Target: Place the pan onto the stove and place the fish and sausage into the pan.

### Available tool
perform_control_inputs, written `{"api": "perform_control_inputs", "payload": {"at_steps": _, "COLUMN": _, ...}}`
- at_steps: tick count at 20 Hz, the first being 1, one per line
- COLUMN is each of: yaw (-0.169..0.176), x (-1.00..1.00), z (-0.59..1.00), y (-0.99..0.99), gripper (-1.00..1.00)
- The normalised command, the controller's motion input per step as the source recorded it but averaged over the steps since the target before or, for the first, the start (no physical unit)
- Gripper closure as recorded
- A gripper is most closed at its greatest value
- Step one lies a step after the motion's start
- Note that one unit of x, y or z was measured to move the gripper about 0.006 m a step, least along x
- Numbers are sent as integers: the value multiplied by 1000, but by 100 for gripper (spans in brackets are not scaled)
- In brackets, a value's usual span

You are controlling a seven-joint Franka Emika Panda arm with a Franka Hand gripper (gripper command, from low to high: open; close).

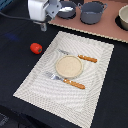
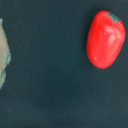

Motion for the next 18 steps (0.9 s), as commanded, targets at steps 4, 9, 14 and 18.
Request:
{"api": "perform_control_inputs", "payload": {"at_steps": 4, "yaw": -84, "x": -301, "z": -350, "y": -181, "gripper": -100}}
{"api": "perform_control_inputs", "payload": {"at_steps": 9, "yaw": -55, "x": -200, "z": -348, "y": -175, "gripper": -100}}
{"api": "perform_control_inputs", "payload": {"at_steps": 14, "yaw": -60, "x": -119, "z": -337, "y": -302, "gripper": -100}}
{"api": "perform_control_inputs", "payload": {"at_steps": 18, "yaw": -54, "x": -201, "z": -394, "y": -247, "gripper": -100}}
